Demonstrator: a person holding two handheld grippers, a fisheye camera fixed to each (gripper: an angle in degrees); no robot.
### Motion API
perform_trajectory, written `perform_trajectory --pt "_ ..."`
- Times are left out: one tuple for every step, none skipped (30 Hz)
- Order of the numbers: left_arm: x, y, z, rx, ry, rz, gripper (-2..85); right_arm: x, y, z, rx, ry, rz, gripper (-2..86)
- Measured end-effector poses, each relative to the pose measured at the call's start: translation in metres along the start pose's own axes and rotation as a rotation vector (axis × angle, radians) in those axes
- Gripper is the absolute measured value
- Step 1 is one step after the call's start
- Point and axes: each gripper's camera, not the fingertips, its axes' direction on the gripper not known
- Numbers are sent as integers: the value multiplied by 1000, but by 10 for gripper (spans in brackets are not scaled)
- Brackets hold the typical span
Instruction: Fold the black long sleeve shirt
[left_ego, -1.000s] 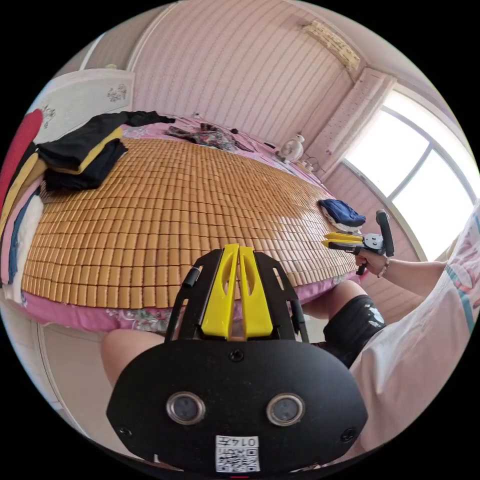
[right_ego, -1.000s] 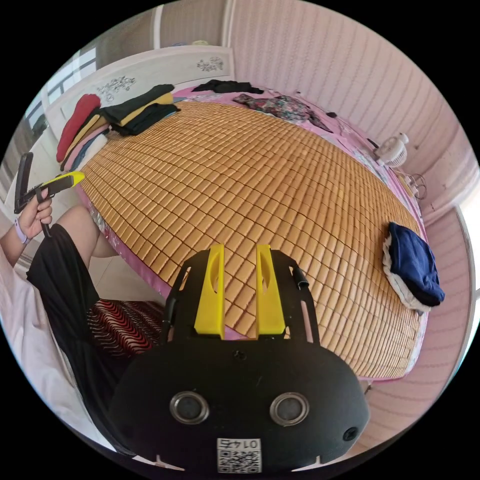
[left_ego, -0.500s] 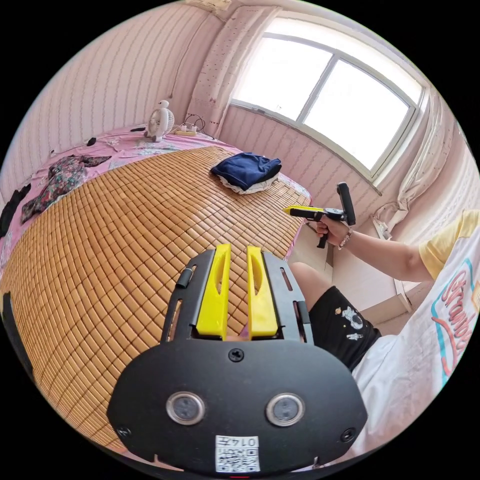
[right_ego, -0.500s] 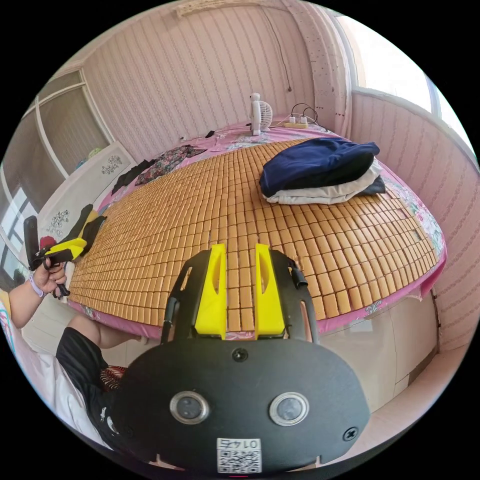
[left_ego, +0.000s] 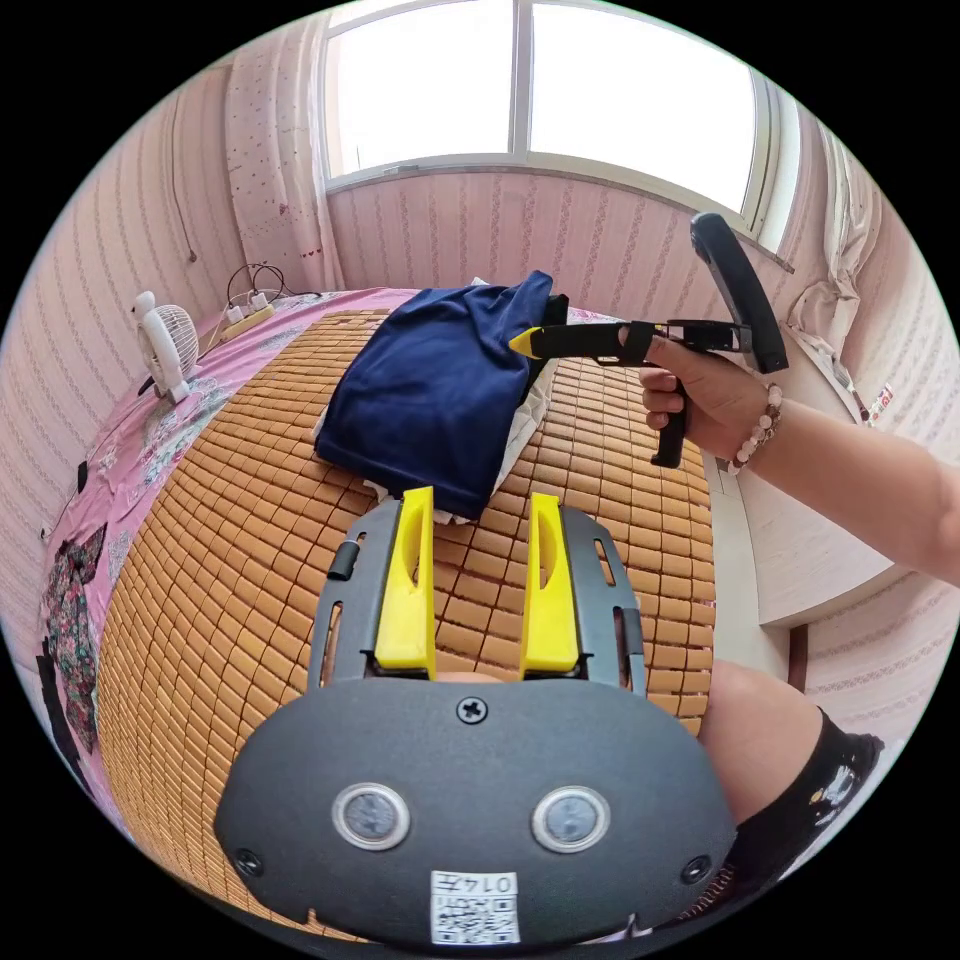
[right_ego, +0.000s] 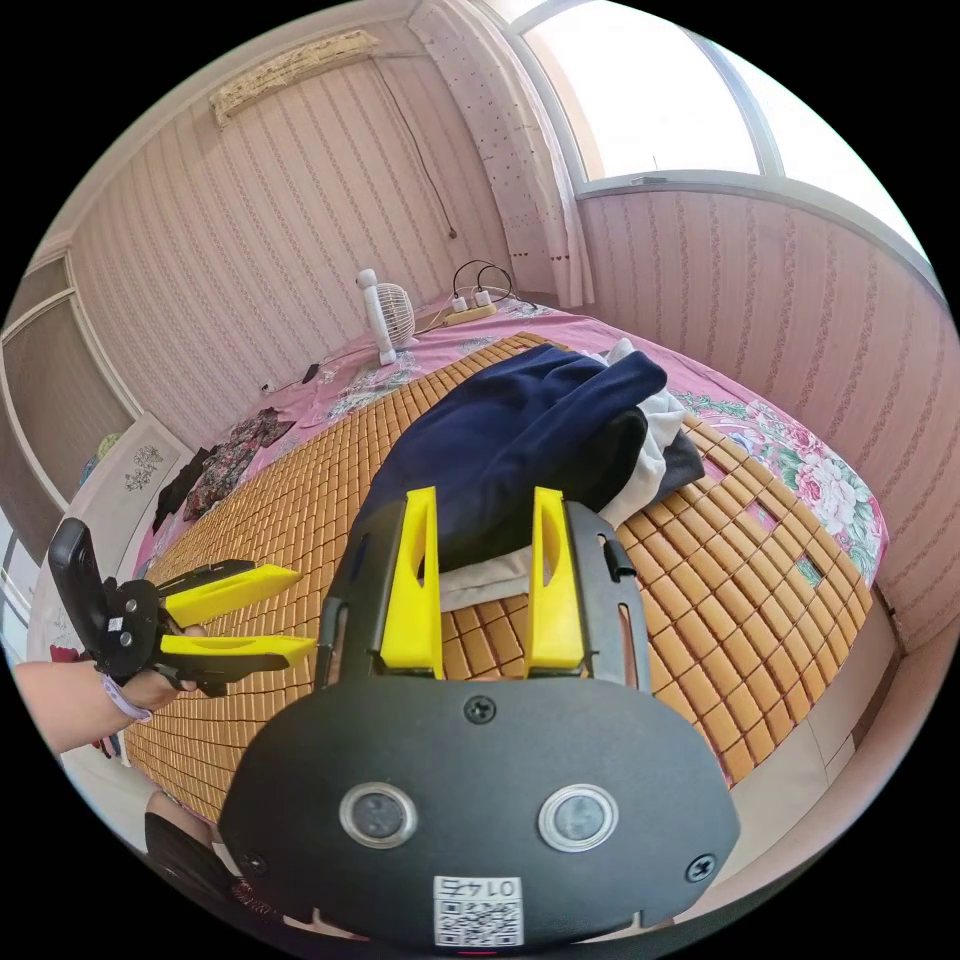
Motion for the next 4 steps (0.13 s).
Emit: perform_trajectory --pt "5 -12 18 -14 -12 20 91 1 -2 4 -7 5 -7 76" --pt "10 -23 34 -32 -30 28 79 2 -4 11 -21 30 -33 76" --pt "12 -27 42 -49 -50 26 73 4 -5 15 -33 69 -32 68" --pt "15 -35 54 -86 -103 17 61 4 -6 16 -42 69 -37 64"
